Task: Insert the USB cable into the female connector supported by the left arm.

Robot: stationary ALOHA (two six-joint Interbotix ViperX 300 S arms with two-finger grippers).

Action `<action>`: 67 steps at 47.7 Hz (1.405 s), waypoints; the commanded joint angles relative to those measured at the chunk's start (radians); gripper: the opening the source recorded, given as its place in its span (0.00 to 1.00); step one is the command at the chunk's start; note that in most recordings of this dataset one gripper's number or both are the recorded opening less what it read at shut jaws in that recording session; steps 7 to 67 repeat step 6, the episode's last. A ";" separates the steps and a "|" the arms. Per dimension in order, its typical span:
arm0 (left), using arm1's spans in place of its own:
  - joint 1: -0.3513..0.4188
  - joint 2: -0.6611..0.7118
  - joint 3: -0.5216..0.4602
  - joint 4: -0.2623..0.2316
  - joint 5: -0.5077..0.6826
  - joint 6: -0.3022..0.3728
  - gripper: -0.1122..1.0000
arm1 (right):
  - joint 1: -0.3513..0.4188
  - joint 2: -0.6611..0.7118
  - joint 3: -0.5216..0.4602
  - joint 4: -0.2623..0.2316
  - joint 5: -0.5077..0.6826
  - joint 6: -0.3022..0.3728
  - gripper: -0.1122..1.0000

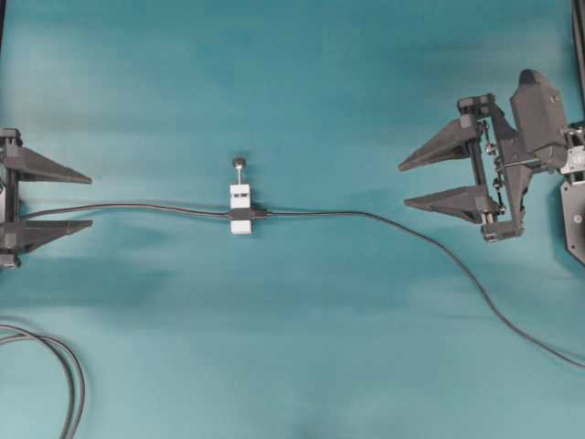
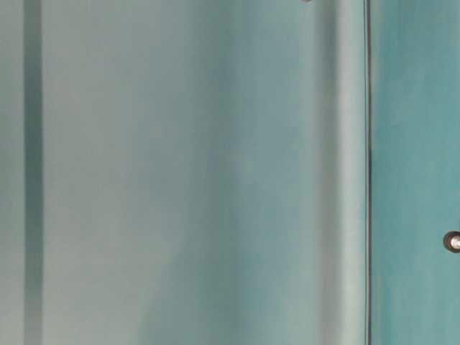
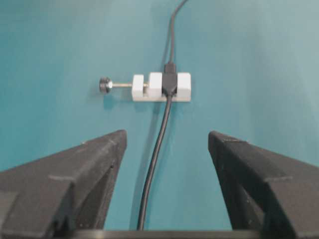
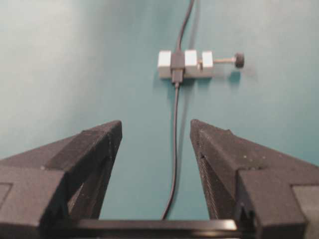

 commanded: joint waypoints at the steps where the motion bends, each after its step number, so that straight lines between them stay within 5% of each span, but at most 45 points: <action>1: 0.002 0.006 -0.014 0.002 -0.008 -0.011 0.78 | 0.002 -0.006 -0.003 0.005 -0.012 -0.002 0.67; 67: 0.002 0.005 -0.017 0.002 -0.011 -0.011 0.78 | 0.002 -0.006 0.012 0.005 -0.008 -0.002 0.67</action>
